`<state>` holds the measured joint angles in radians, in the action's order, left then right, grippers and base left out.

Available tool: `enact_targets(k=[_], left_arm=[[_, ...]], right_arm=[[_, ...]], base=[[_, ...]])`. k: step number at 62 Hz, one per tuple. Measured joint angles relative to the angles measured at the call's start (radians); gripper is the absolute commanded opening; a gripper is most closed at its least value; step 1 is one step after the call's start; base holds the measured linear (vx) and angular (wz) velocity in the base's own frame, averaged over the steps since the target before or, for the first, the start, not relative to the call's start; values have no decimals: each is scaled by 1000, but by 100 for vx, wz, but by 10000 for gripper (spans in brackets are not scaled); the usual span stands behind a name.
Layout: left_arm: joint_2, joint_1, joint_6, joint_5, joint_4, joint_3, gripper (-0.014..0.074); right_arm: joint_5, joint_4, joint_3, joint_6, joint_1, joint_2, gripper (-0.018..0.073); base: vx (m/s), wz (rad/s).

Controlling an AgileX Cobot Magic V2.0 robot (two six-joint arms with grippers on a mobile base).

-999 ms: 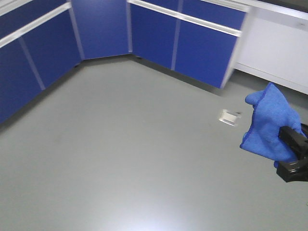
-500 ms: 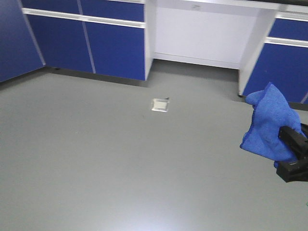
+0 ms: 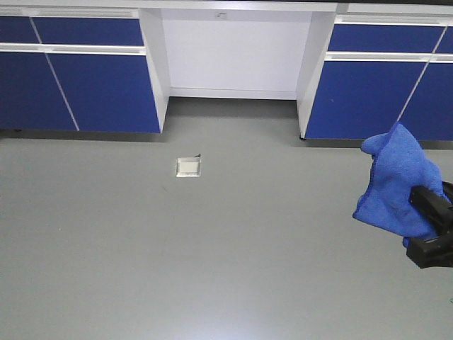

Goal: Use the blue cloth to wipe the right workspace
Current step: 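Hold the cloth in the right gripper while the base drives to another counter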

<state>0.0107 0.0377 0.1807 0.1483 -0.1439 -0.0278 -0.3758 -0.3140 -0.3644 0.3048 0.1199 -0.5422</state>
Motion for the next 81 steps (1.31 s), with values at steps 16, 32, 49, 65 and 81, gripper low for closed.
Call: enact_targets(k=[16, 32, 49, 65, 81], left_arm=[[0, 0, 0, 0, 0, 0, -6], [0, 0, 0, 0, 0, 0, -6], [0, 0, 0, 0, 0, 0, -6], [0, 0, 0, 0, 0, 0, -6], [0, 0, 0, 0, 0, 0, -6]], right_arm=[[0, 0, 0, 0, 0, 0, 3], [0, 0, 0, 0, 0, 0, 3], [0, 0, 0, 0, 0, 0, 3], [0, 0, 0, 0, 0, 0, 3], [0, 0, 0, 0, 0, 0, 3]], base=[[22, -10], [28, 3], [33, -1], [37, -2], [38, -3]])
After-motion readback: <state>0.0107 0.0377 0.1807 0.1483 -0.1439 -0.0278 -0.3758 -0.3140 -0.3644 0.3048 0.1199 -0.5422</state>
